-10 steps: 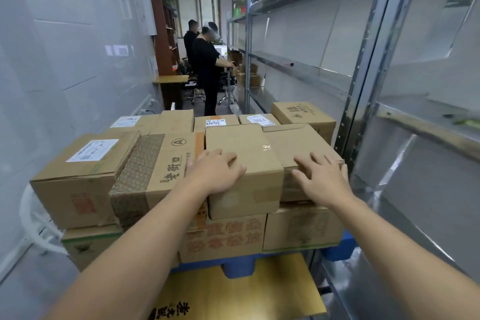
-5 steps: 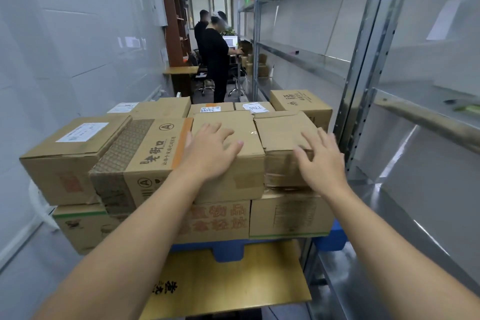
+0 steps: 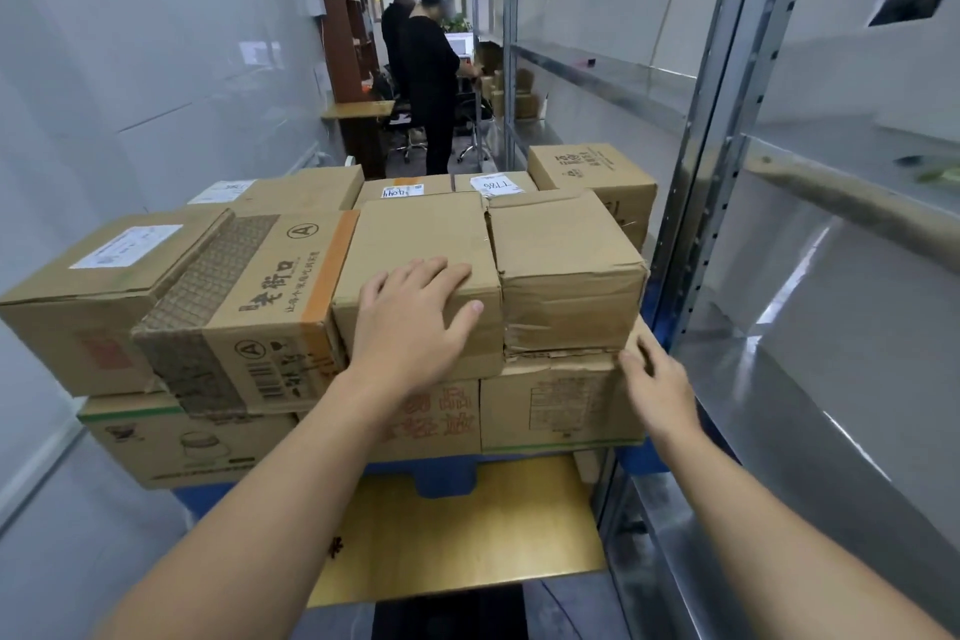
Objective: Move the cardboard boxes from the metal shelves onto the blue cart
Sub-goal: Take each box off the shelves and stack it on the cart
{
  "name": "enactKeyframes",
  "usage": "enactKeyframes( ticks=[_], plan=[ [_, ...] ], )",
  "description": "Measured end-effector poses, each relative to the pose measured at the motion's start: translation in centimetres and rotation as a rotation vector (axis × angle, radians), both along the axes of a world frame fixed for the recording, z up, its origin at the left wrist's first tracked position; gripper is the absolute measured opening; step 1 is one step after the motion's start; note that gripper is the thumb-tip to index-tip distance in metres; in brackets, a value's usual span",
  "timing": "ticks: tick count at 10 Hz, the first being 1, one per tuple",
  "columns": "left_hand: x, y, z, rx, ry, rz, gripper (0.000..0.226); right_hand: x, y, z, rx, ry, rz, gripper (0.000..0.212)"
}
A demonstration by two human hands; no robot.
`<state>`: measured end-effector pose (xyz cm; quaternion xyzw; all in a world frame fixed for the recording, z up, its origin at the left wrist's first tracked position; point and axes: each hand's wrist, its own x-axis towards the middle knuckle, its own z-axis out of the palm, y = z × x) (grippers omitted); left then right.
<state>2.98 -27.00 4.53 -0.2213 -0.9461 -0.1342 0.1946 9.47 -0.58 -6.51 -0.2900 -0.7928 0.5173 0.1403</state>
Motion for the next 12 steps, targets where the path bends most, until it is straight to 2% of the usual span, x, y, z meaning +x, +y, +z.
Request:
enactKeyframes(
  ticks=[1, 3, 4, 5, 6, 7, 8, 9, 11, 12],
  plan=[
    [0.1, 0.2, -0.1, 0.001, 0.031, 0.018, 0.049, 0.1, 0.5, 0.3, -0.012, -0.013, 0.027, 0.066],
    [0.2, 0.1, 0.2, -0.017, 0.010, 0.024, 0.050, 0.5, 1.7, 1.5, -0.072, -0.047, 0.098, 0.053],
    [0.3, 0.1, 0.5, -0.028, -0.011, 0.022, 0.050, 0.8, 2.0, 1.9, -0.069, -0.054, 0.133, 0.057],
    [0.2, 0.1, 1.2, -0.028, -0.051, 0.003, 0.050, 1.3, 1.6, 2.7, -0.026, -0.007, 0.077, 0.060],
    [0.2, 0.0, 1.8, -0.007, -0.068, -0.022, 0.051, 1.6, 0.5, 5.0, 0.085, 0.173, 0.003, 0.059],
    [0.5, -0.2, 2.3, 0.024, -0.023, -0.014, 0.052, 1.2, -1.2, 8.0, 0.215, 0.331, 0.057, 0.061],
    [0.6, -0.7, 2.7, 0.003, -0.040, -0.004, 0.051, 0.4, -3.1, 10.0, 0.432, 0.286, 0.134, 0.057],
    [0.8, -1.2, 2.6, -0.078, -0.141, -0.043, 0.053, -0.4, -5.1, 10.4, 0.653, 0.042, 0.231, 0.052],
    [0.1, -2.8, 4.4, -0.111, -0.304, -0.156, 0.056, 0.0, -7.7, 11.9, 0.752, -0.176, 0.228, 0.060],
    [0.2, -4.2, 4.8, -0.052, -0.292, -0.232, 0.057, 0.7, -9.8, 12.8, 0.785, -0.115, 0.196, 0.061]
  ],
)
